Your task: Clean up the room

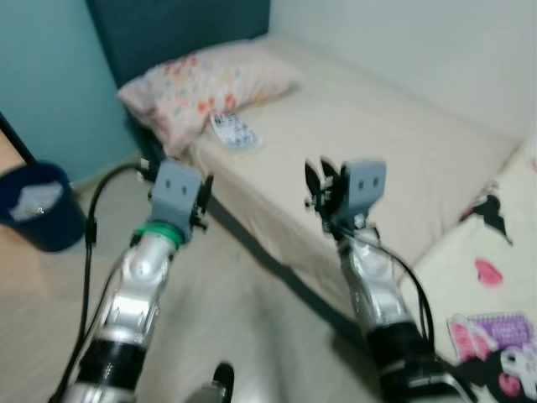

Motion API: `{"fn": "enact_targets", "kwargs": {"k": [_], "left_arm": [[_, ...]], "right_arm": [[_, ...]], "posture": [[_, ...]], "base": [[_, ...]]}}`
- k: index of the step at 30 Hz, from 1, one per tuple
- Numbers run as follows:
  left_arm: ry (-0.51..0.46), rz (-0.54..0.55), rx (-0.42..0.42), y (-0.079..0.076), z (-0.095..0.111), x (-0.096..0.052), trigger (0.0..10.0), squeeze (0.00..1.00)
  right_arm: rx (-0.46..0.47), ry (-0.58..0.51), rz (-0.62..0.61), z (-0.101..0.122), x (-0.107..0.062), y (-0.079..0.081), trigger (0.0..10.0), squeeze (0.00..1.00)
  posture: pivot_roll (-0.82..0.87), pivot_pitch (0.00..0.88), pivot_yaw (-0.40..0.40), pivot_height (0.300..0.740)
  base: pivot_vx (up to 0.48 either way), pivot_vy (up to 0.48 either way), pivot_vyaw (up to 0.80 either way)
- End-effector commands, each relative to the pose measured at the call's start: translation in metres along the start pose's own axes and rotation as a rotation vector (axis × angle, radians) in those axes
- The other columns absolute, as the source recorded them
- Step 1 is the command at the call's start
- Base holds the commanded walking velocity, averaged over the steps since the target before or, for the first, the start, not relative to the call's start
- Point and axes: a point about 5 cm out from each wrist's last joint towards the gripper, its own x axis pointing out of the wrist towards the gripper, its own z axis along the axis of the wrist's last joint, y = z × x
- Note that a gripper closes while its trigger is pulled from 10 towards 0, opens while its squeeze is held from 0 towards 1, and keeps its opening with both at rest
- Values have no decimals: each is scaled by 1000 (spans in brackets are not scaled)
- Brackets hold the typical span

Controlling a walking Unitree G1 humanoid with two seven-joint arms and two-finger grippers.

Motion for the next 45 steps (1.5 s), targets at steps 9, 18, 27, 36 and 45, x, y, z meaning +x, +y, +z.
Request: {"fn": "enact_targets", "kwargs": {"k": [9, 18, 27, 36, 45], "left_arm": [[17, -3, -1, -1, -3, -2, 10000, 0], [14, 18, 13, 3, -2, -2, 10000, 0], [12, 38, 27, 7, -2, 0, 10000, 0], [14, 39, 26, 6, -2, 0, 10000, 0], [14, 42, 23, 5, -2, 1, 10000, 0]], "right_arm": [[5, 14, 1, -3, -2, 0, 10000, 0], [15, 8, -4, -2, -1, 0, 10000, 0], [20, 9, -2, -2, -2, 2, 10000, 0], [13, 11, 3, -2, -1, 1, 10000, 0], [-18, 16, 27, -3, -1, 3, 10000, 0]], "posture": [[73, 25, 22, 740], [72, 27, 20, 740], [71, 27, 21, 740], [72, 28, 22, 740], [71, 31, 21, 740]], "base": [[-212, 0, 674], [0, 0, 773], [373, 0, 89], [477, 0, 0], [469, 0, 584]]}}
